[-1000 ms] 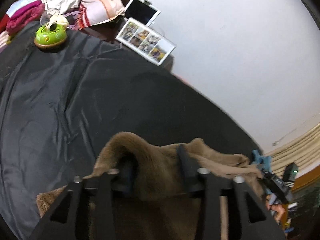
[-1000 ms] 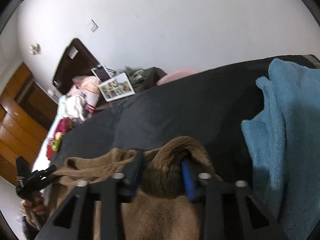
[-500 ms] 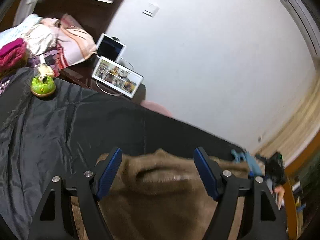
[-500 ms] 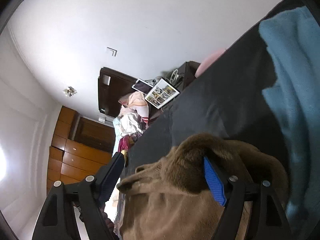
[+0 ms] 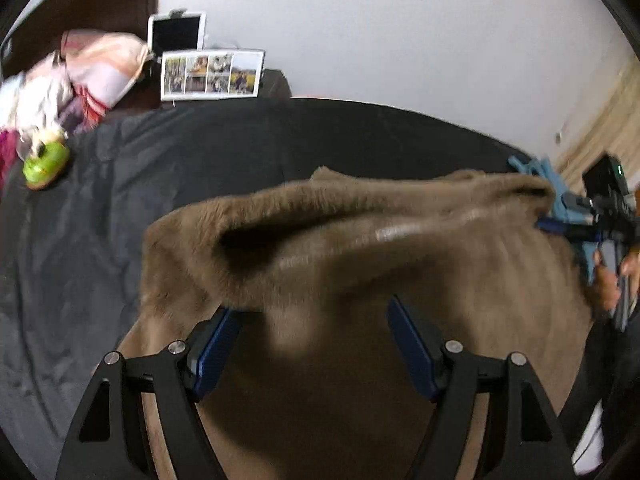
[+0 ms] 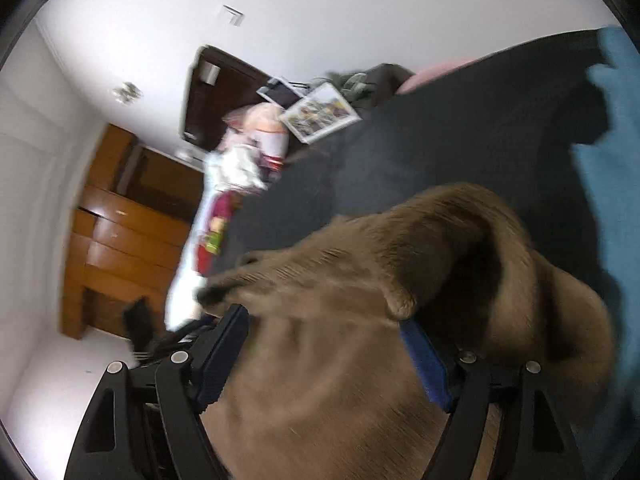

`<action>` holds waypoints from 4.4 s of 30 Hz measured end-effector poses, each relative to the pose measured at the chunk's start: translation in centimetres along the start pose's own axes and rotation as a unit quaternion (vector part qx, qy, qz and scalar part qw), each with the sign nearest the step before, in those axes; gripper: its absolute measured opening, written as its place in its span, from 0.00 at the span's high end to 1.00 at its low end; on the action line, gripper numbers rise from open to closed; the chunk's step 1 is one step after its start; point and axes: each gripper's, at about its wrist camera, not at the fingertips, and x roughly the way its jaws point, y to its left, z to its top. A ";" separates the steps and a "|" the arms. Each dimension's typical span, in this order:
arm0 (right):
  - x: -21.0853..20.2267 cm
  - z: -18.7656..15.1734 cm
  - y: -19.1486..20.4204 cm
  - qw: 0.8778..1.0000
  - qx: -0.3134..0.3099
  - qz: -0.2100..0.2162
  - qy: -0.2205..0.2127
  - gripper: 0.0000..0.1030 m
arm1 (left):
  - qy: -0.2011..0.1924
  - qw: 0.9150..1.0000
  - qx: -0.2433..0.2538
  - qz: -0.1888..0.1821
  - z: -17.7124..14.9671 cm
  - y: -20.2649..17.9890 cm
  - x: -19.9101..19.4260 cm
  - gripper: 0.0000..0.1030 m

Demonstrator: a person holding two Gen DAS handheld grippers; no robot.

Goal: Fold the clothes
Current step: 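Lay the hem over the fleece body and open both grippers, then press the folded fleece flat with both open grippers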

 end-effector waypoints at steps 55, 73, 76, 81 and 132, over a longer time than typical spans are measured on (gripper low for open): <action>2.4 -2.6 7.8 0.940 -0.212 -0.266 -0.033 0.15 | -0.056 0.991 0.009 0.124 -1.7 -2.5 -0.5 0.13; 8.4 -6.8 4.4 0.899 -0.256 -0.354 0.019 0.06 | -0.059 0.975 0.048 0.210 -4.6 -3.9 2.9 0.13; 8.3 -6.6 4.0 0.899 -0.257 -0.354 0.019 0.06 | -0.060 0.974 0.049 0.213 -4.7 -3.8 2.8 0.13; 8.2 -6.7 3.9 0.898 -0.257 -0.356 0.017 0.05 | -0.062 0.973 0.051 0.217 -4.9 -3.9 2.7 0.13; -0.5 -18.1 4.8 0.914 -0.232 -0.331 -0.016 0.01 | -0.123 0.963 0.128 0.202 -15.2 -11.7 -1.9 0.09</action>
